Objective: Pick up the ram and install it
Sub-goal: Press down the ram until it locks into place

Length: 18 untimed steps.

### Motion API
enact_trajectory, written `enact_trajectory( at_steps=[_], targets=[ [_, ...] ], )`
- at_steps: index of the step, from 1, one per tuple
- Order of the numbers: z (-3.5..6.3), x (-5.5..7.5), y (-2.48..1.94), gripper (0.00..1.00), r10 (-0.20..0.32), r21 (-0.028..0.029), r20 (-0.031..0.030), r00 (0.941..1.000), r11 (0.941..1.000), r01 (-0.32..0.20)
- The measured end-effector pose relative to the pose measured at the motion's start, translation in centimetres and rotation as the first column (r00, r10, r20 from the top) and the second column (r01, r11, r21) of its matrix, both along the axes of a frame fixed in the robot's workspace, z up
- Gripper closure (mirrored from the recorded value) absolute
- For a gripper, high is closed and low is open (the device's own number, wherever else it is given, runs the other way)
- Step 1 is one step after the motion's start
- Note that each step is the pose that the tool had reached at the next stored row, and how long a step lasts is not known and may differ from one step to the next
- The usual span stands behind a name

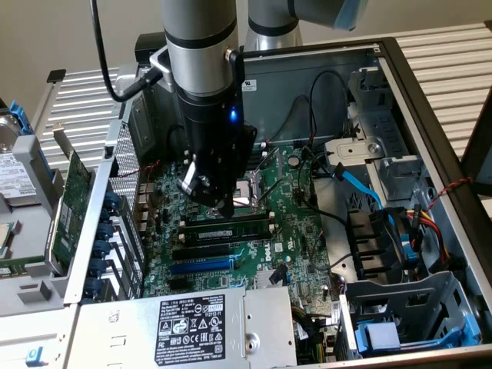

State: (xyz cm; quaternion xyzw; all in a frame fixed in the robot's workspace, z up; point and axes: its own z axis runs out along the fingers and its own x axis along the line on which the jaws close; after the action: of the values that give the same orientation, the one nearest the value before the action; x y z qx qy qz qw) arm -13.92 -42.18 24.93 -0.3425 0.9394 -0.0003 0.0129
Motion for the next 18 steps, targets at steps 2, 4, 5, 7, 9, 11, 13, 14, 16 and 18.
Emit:
enact_trajectory(
  at_steps=[2,4,5,7,9,11,13,14,16,18],
  targets=[
    [0.0,0.0,0.0,0.89,-0.028,0.0,0.0,0.9996,0.9996,0.028],
    [0.0,0.0,0.0,0.89,-0.056,0.0002,0.0,0.9984,0.9984,0.056],
    [0.0,0.0,0.0,0.89,-0.07,0.0002,0.0,0.9976,0.9976,0.07],
    [0.0,0.0,0.0,0.89,-0.097,0.0002,0.0,0.9952,0.9952,0.097],
    [0.0,0.0,0.0,0.89,-0.125,0.0003,0.0,0.9921,0.9921,0.125],
    [0.0,0.0,0.0,0.89,-0.154,0.0003,0.0,0.9881,0.9881,0.154],
    [0.0,0.0,0.0,0.89,-0.181,0.0003,0.0,0.9834,0.9834,0.181],
    [0.0,0.0,0.0,0.89,-0.195,0.0003,0.0,0.9807,0.9807,0.195],
    [0.0,0.0,0.0,0.89,-0.223,0.0002,-0.0001,0.9749,0.9749,0.223],
    [0.0,0.0,0.0,0.89,-0.249,0.0002,0.0,0.9685,0.9685,0.249]
  ],
)
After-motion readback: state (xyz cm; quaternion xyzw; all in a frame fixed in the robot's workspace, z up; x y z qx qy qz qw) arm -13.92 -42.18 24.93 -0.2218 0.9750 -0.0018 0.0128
